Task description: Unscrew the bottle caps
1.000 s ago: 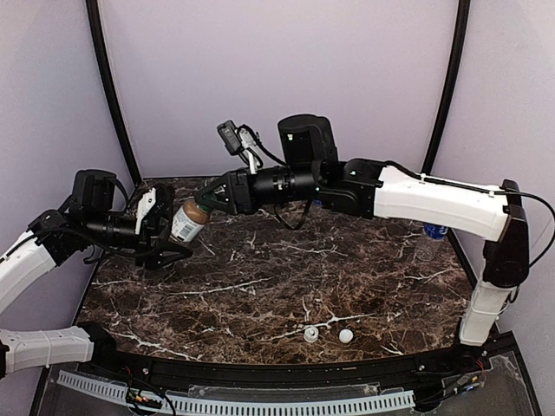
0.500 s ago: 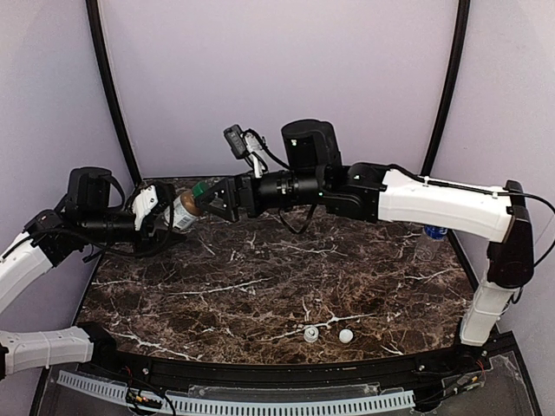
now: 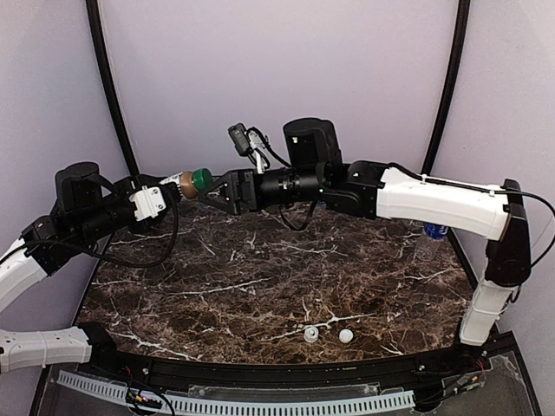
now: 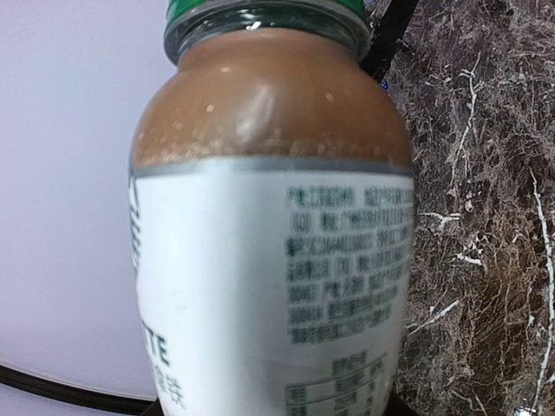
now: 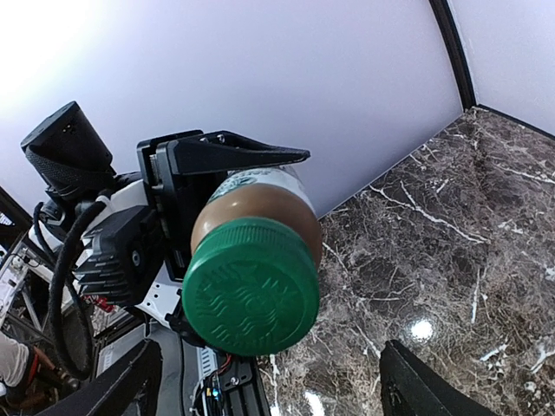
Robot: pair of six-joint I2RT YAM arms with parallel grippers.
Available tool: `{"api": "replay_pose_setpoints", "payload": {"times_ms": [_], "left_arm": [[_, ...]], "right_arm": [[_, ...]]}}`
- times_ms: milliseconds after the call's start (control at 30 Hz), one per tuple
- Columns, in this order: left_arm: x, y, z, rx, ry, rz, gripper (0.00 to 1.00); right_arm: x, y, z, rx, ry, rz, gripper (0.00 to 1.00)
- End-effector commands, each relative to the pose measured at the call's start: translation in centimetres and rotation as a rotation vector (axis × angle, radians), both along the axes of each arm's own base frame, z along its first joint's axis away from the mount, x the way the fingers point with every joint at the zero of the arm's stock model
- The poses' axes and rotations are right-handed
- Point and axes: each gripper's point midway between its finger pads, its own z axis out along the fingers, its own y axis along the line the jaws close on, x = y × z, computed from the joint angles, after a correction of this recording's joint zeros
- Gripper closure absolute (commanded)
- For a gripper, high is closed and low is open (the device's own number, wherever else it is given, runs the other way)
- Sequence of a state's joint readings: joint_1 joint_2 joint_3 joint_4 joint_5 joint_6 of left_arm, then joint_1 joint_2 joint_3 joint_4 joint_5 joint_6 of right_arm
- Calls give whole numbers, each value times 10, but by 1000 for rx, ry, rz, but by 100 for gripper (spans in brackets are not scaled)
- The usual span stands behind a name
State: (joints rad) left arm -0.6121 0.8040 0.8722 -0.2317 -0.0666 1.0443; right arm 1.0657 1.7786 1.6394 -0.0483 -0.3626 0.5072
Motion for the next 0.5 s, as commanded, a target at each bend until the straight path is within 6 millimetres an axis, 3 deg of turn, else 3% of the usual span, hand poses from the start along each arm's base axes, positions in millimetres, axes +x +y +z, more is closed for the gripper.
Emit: {"api": "replay_pose_setpoints", "payload": {"times_ms": [0,167,333,400,467], "left_arm": [[3,0,0,73,-84,11,60],[2,-5,-7,111,-101,-6,60],[2,-5,-9,127,-104,-7,60],[1,-6,-10,128,-103,-10,60],[1,-6,-11,130,-102,-13,60]], "right_arm": [[9,8,10,47,5,16,19],[14,13,12,76,11,38,28],[16,15,10,86,17,47,47],[15,15,10,88,16,51,60],[15,15,9,87,14,50,81]]}}
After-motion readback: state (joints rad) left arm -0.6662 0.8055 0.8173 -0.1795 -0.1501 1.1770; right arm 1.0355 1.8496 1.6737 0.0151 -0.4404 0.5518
